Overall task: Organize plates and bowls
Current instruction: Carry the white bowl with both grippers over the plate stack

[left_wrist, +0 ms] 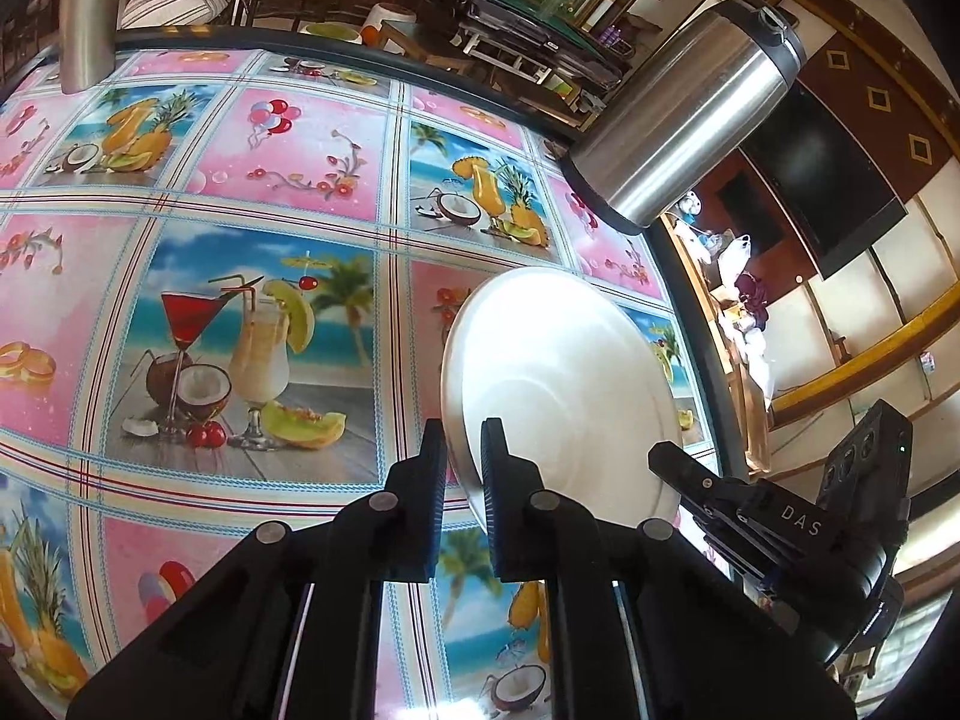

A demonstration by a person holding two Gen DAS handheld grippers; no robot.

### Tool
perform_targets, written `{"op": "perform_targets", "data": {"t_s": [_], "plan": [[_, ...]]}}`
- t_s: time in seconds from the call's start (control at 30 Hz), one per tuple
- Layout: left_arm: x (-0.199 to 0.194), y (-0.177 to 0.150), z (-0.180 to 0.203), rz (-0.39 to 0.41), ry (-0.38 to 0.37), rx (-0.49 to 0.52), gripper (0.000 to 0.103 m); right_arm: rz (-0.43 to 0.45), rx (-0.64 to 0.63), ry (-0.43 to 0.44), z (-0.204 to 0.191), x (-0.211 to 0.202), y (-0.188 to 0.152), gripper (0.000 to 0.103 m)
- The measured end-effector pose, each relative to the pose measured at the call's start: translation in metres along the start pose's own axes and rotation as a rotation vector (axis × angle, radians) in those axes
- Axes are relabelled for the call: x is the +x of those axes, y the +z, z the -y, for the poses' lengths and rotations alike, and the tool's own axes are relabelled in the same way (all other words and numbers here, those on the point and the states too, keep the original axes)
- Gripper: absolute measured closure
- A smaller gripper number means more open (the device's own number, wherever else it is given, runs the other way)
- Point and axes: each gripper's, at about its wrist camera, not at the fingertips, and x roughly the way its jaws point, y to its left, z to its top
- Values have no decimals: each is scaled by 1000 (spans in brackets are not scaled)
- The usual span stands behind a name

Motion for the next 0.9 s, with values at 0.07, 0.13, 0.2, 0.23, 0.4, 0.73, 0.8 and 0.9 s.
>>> {"op": "perform_targets", "data": {"t_s": [0.07,0.13,0.2,0.23,0.4,0.73,0.8,0.9], "plan": [[0,0,0,1,1,0,94,2,-2,-2,-1,0,0,95],[0,0,0,1,3,2,95,2,-2,-1,0,0,0,95],[-1,-1,0,4,4,1,95,6,-3,-2,-1,0,0,95],[-2,-1,0,5,6,2,95,5,-2,1,-1,0,0,95],[-8,-4,-3,10,12,-7,95,4,1,20,-2,-2,-2,95],[-74,-28,-22,73,65,-12,95,-20,-38,114,-31,-20,-36,97],[-94,-40,-33,84,77,-24,95,-29,-49,148,-41,-26,-49,97],[-132,-62,-54,117,110,-44,95,-46,-75,205,-60,-36,-77,96]]}}
